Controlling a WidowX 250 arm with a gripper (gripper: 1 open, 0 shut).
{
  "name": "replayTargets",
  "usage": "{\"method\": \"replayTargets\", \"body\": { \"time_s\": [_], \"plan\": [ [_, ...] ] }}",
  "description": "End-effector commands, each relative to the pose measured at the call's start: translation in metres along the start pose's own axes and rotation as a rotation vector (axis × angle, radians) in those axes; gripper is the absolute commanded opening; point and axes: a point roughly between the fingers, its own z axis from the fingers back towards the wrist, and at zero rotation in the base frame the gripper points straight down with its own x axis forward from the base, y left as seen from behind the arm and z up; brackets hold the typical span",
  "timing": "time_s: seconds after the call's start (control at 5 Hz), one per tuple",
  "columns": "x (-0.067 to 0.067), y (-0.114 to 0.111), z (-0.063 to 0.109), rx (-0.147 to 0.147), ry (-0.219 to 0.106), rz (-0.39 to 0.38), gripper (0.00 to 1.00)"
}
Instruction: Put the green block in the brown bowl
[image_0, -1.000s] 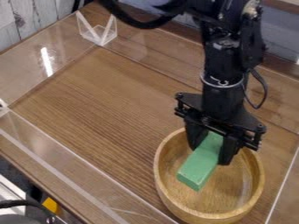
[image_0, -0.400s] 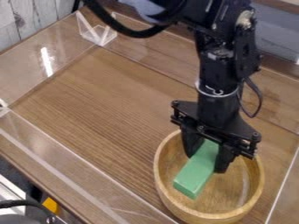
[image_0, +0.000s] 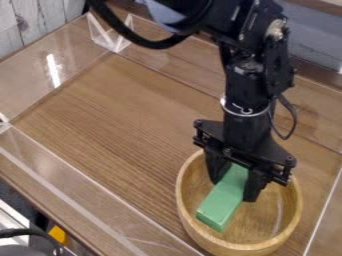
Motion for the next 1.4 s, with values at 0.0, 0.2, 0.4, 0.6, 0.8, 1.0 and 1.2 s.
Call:
{"method": "replayTargets", "body": {
  "time_s": [0.0,0.2,0.4,0.6,0.8,1.0,1.2],
  "plan": [
    [0.0014,-0.0033,0.0052,-0.011,-0.027,-0.008,0.0],
    [0.0,-0.0035,0.0025,-0.011,-0.022,-0.008,0.0],
    [0.0007,-0.0033,0.0026,-0.025,-0.022,0.022,1.0],
    [0.0014,-0.0007,0.0019,-0.028,-0.027,0.042,1.0],
    [0.0013,0.0018,0.0,-0.027,-0.028,0.057,1.0],
    [0.0013,0.0041,-0.002,-0.026,-0.029,0.072,1.0],
    [0.0008,0.0061,-0.0034,-0.027,-0.029,0.087,1.0]
  ]
}}
